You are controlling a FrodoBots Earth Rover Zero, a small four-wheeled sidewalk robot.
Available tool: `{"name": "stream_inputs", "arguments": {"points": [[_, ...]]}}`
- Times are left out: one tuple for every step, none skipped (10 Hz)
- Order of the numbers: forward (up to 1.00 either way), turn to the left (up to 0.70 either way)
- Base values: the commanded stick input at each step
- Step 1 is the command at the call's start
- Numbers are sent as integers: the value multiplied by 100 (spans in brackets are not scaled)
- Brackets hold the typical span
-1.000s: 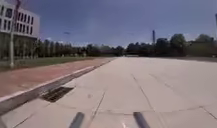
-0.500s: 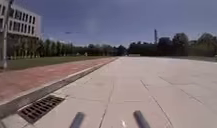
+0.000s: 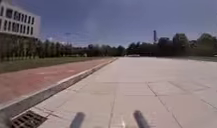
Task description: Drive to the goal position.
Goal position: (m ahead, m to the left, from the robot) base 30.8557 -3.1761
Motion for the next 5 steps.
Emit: {"name": "stream_inputs", "arguments": {"points": [[100,-27],[100,-27],[100,-27],[100,-27],[100,-27]]}}
